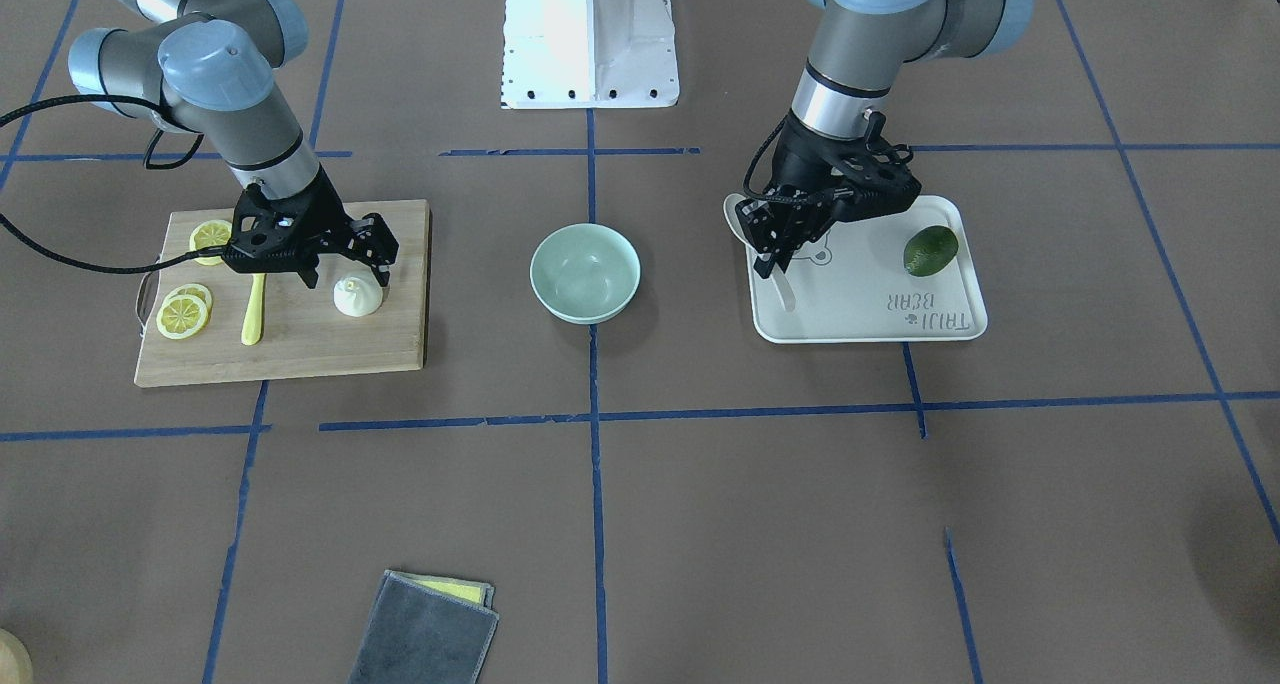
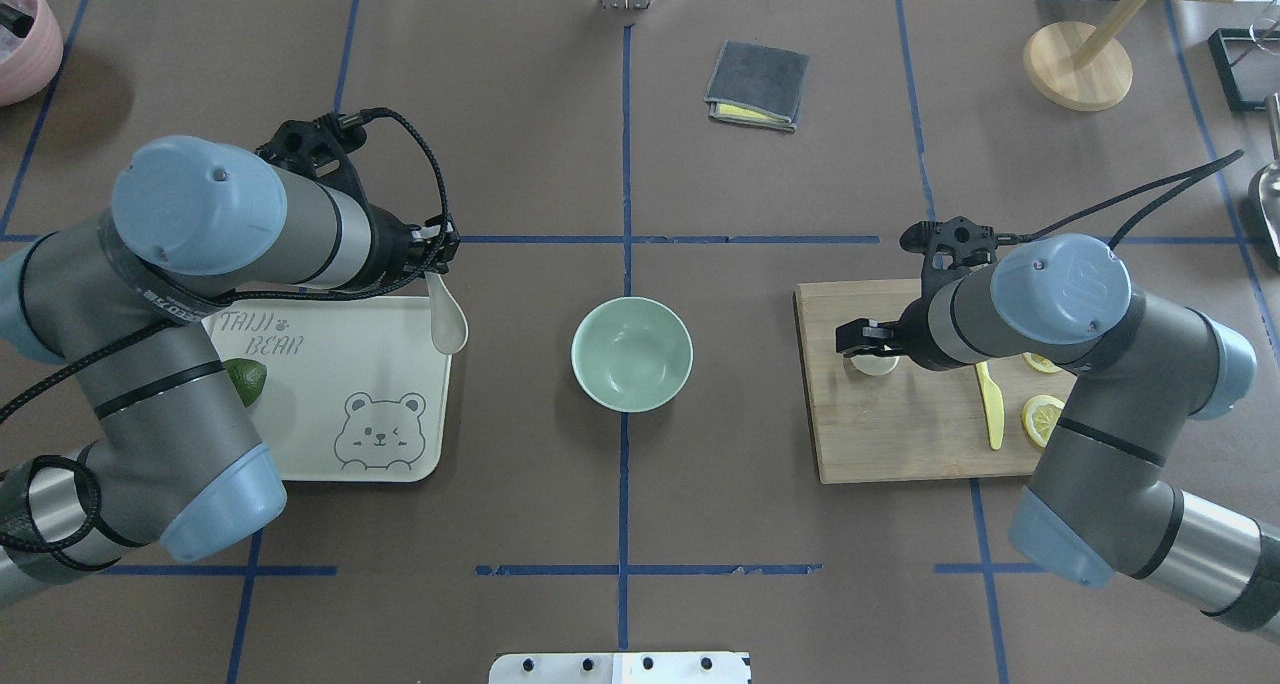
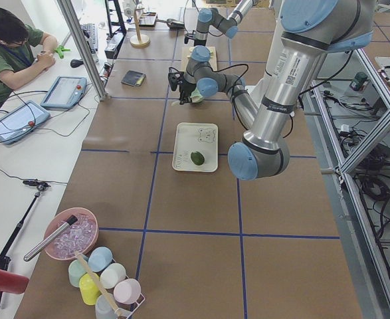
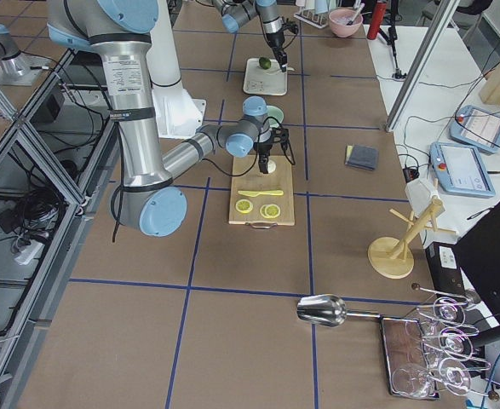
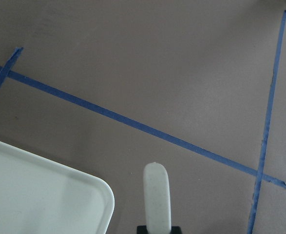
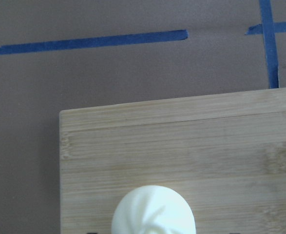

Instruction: Put spoon and bun in bowl

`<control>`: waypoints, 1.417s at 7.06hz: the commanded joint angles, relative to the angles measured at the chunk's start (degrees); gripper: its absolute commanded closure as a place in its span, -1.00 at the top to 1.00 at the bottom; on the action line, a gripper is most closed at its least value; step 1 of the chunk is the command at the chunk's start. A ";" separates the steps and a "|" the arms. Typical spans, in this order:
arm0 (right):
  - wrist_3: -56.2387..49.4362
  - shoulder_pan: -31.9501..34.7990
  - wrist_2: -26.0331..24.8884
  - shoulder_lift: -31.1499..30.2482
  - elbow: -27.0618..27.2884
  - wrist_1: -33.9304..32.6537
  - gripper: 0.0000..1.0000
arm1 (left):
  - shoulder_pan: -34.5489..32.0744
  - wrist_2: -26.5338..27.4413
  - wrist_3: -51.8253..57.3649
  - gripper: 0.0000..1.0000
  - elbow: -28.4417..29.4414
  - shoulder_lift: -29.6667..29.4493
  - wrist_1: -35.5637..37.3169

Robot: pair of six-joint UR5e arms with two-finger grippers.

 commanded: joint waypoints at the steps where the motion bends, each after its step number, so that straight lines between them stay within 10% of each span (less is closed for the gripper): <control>1: -0.20 -0.03 -0.58 0.20 -0.44 0.00 0.47 | 0.06 0.07 0.00 -1.00 0.60 -0.06 -0.59; 4: -0.20 0.32 -0.58 2.40 -1.76 0.00 -1.00 | 0.15 0.07 -1.83 -1.00 3.06 -2.33 -1.21; 10: -0.29 5.15 3.38 2.49 3.86 -0.09 -1.00 | 6.20 0.42 -15.10 -1.00 13.77 -12.80 -8.56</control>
